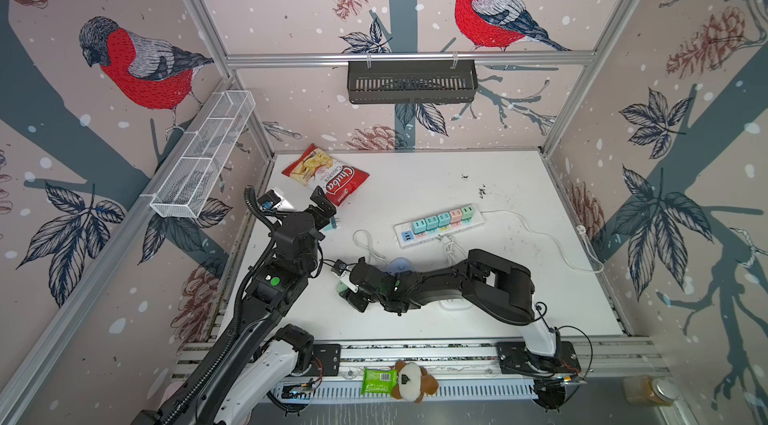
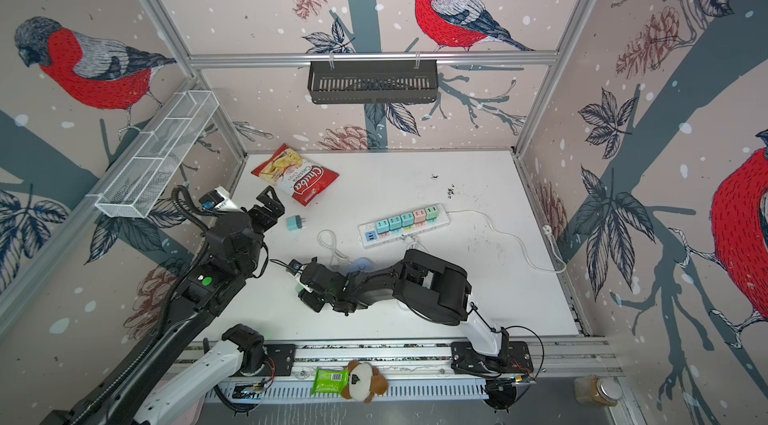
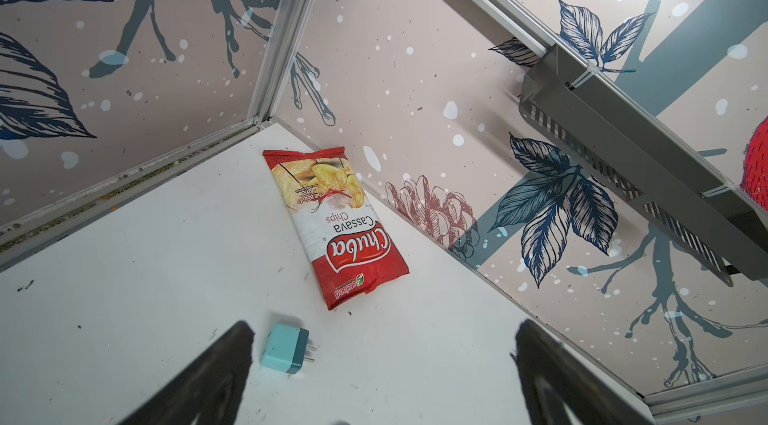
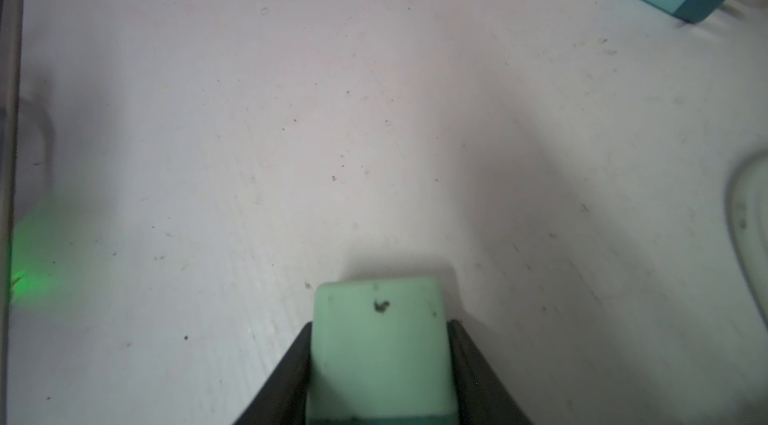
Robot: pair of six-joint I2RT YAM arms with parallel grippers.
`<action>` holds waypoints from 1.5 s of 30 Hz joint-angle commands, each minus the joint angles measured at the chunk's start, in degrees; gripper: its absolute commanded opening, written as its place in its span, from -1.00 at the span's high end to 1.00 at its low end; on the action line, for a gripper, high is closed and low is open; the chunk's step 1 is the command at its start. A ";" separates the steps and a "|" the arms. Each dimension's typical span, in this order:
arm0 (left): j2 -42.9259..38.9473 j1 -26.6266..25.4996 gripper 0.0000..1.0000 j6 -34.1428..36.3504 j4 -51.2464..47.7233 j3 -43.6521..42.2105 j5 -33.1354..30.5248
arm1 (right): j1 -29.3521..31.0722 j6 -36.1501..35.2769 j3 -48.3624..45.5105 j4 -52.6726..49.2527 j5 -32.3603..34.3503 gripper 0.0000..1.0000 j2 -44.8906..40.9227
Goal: Insert the plug
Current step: 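Lower the right gripper and close it on the loose light green charger, then lift the light green charger with the right gripper while the left gripper swings toward it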
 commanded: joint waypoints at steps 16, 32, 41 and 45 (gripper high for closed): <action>-1.63 0.17 -0.96 -0.71 4.68 -2.60 2.36 | -0.52 0.31 -21.22 12.29 6.07 0.55 -24.00; 0.57 0.16 -0.96 6.78 12.35 -3.05 17.82 | -11.50 -7.25 -39.83 24.38 18.98 0.76 -60.41; 4.46 0.12 -0.96 11.65 19.58 -3.03 35.89 | -19.34 -7.93 -45.68 28.80 25.15 0.93 -73.07; 9.03 0.08 -0.94 12.28 18.96 -0.24 41.28 | -21.79 -12.99 -50.39 28.14 23.56 0.94 -76.89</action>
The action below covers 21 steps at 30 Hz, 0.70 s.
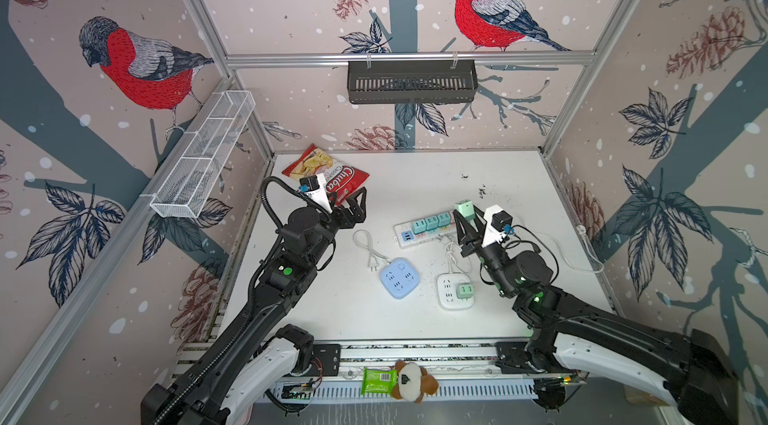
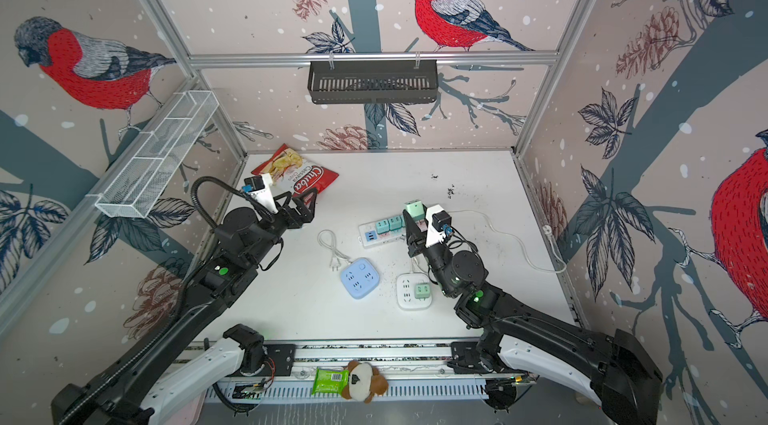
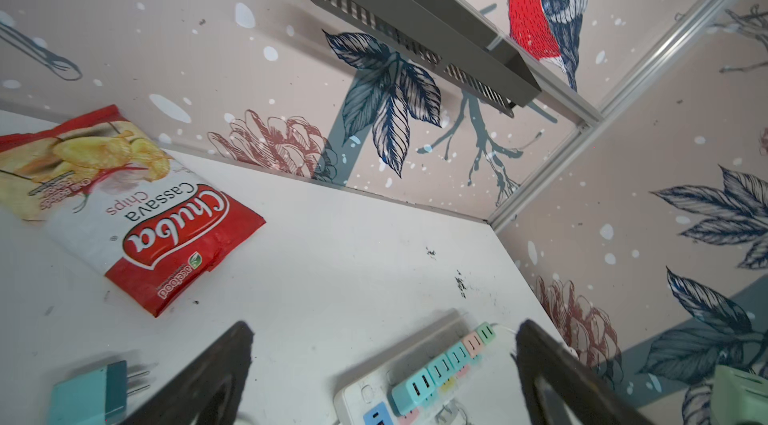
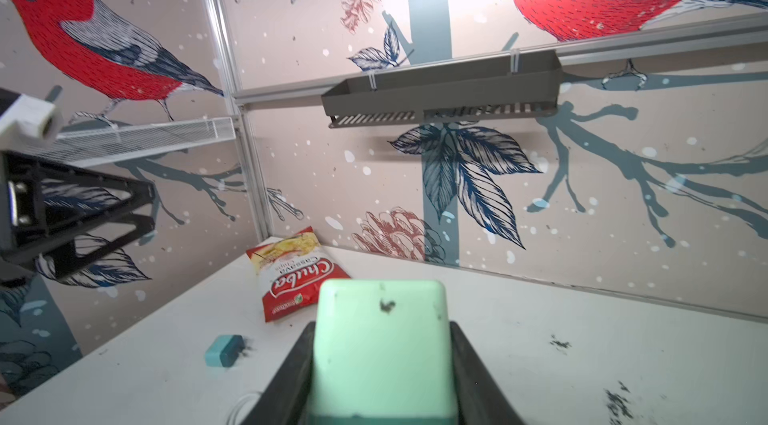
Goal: Insert the plug
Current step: 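Lift the light green charger with the right gripper while the left gripper swings toward it, then bring the charger to the left gripper and close the left gripper on it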
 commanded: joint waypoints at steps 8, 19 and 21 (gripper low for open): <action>9.65 -3.83 -0.79 7.00 1.44 7.01 12.55 | -2.23 -11.11 -8.99 7.12 -10.04 0.83 -9.63; 9.73 -13.02 -0.72 14.36 3.52 7.24 10.60 | -2.32 -18.91 -12.71 6.99 -11.58 0.95 -13.77; 9.33 -14.02 -0.71 15.19 3.57 7.38 10.96 | -2.28 -19.81 -12.98 7.40 -12.72 0.96 -13.23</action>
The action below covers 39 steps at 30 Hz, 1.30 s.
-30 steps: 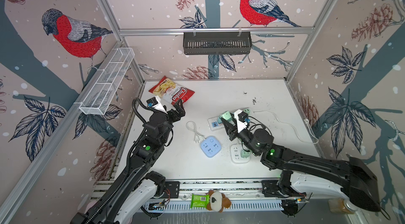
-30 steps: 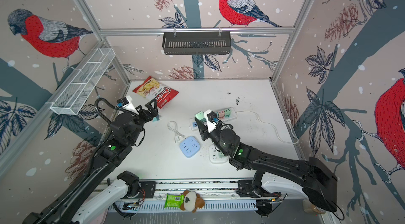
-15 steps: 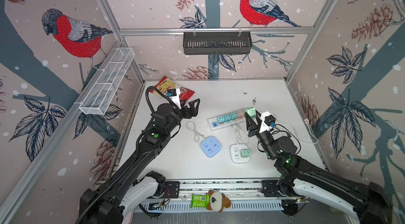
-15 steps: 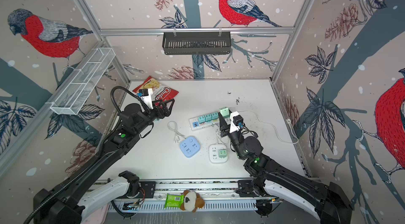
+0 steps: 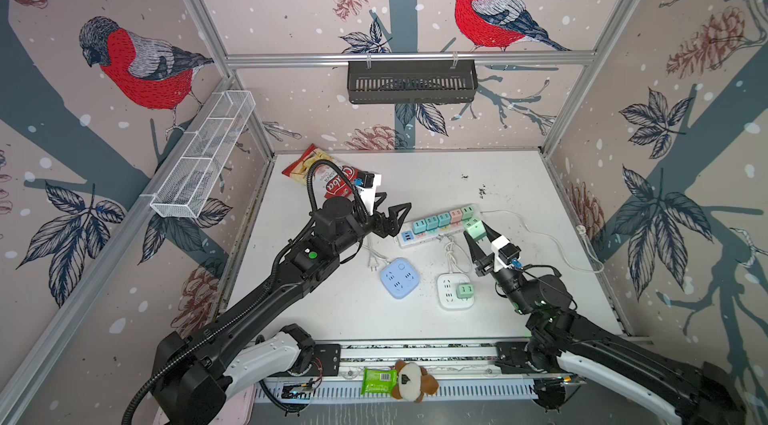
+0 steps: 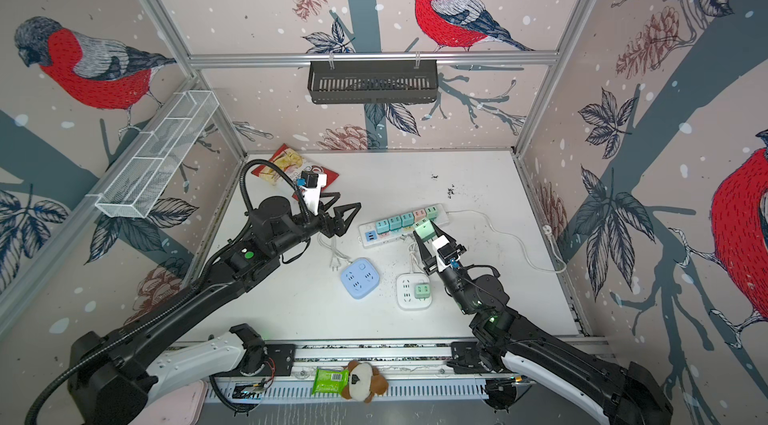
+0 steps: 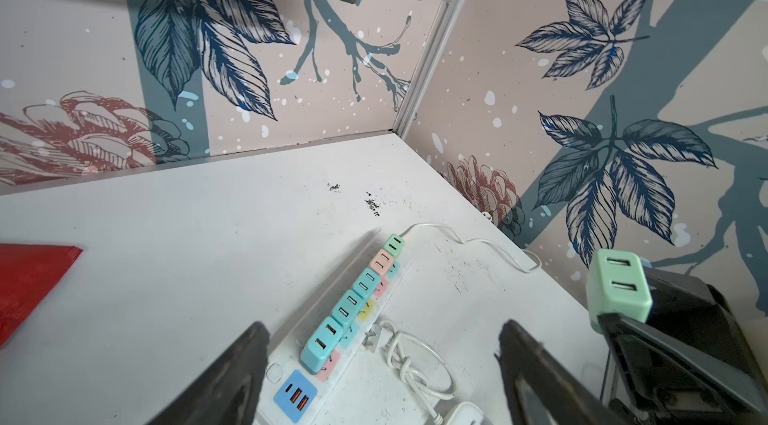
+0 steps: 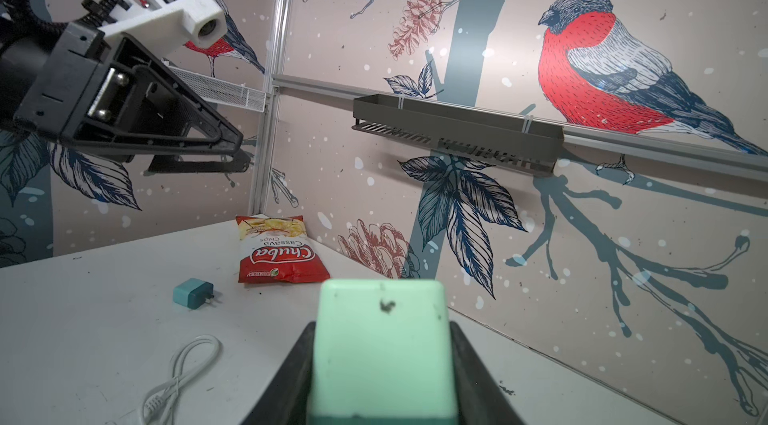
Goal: Insert the plug
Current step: 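Bring the charger to the left gripper and close the left gripper on it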
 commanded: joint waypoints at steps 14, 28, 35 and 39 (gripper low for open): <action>1.62 -10.21 -0.65 9.01 0.25 4.46 4.01 | 1.00 -5.11 1.10 4.67 -6.51 0.97 5.71; 8.96 -17.90 -0.58 12.51 -4.65 9.58 0.70 | 3.11 -8.14 1.35 7.73 -5.64 0.98 10.19; 10.75 -18.67 -0.56 12.88 -5.63 12.27 0.68 | 3.38 -7.54 0.39 9.73 -6.12 0.98 10.01; 11.41 -18.67 -0.56 12.97 -6.13 12.60 -0.11 | 3.57 -7.76 0.65 9.39 -5.70 0.98 10.21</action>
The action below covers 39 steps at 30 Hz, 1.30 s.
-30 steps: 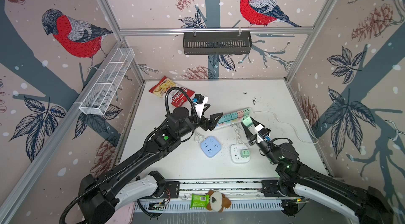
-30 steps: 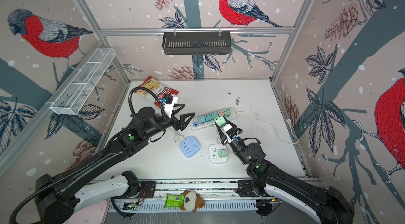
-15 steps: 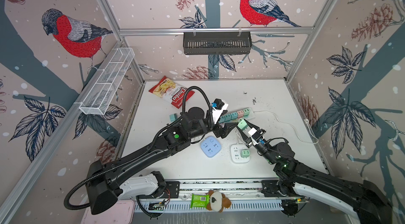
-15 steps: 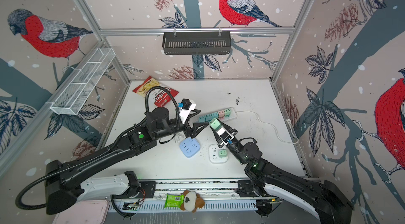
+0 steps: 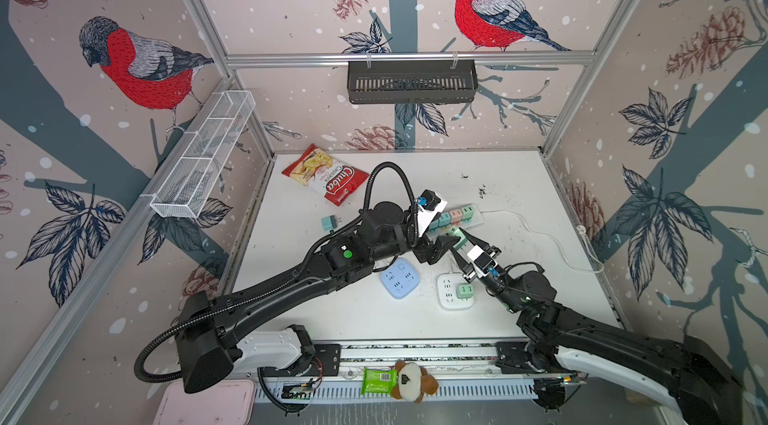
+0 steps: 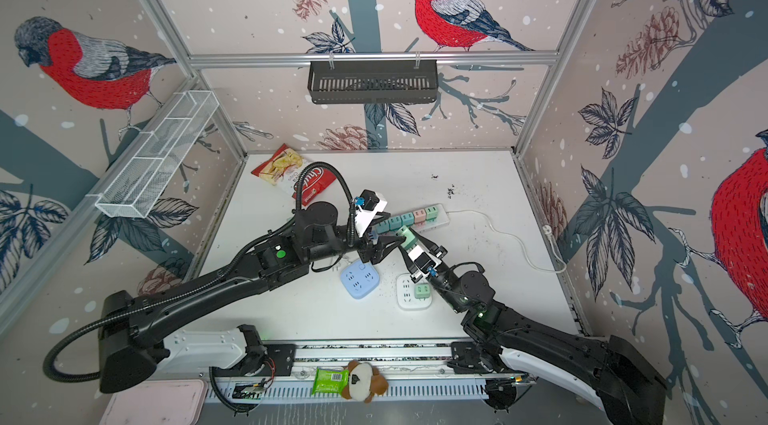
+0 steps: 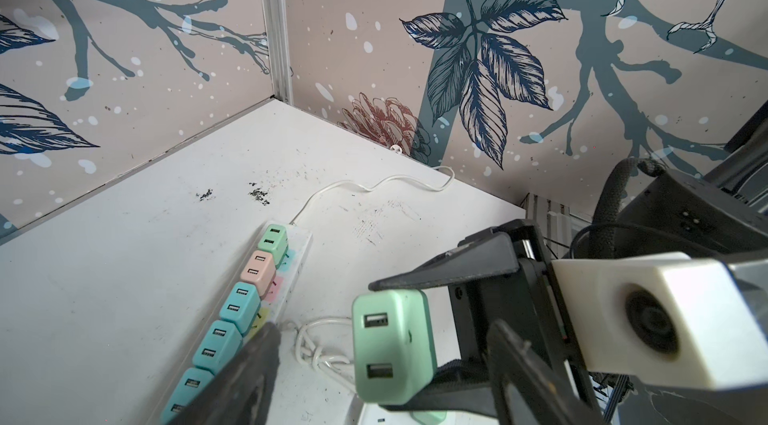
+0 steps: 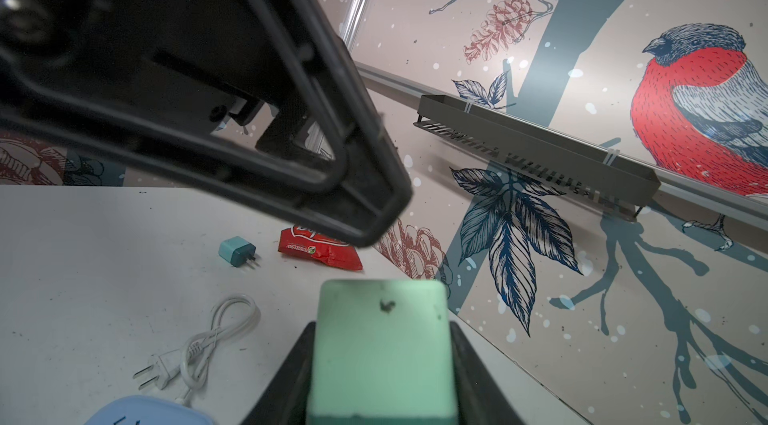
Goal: Insert the plug
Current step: 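Bring the charger to the left gripper and close the left gripper on it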
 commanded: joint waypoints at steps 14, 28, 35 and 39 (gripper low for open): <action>5.29 -0.15 -0.49 0.57 -5.72 5.22 -2.96 | 1.01 -0.48 -0.25 4.66 0.44 0.98 0.00; 10.18 -0.10 -0.33 0.40 -9.85 9.15 2.19 | 1.00 -1.25 -0.39 6.14 4.78 0.98 1.44; 12.98 -0.08 -0.09 0.22 -12.27 11.53 3.21 | 0.64 -3.03 -1.88 7.41 5.00 0.98 1.30; 13.74 -0.13 0.18 0.49 -12.11 12.14 4.22 | 0.63 -4.45 -1.99 6.61 4.27 0.97 1.43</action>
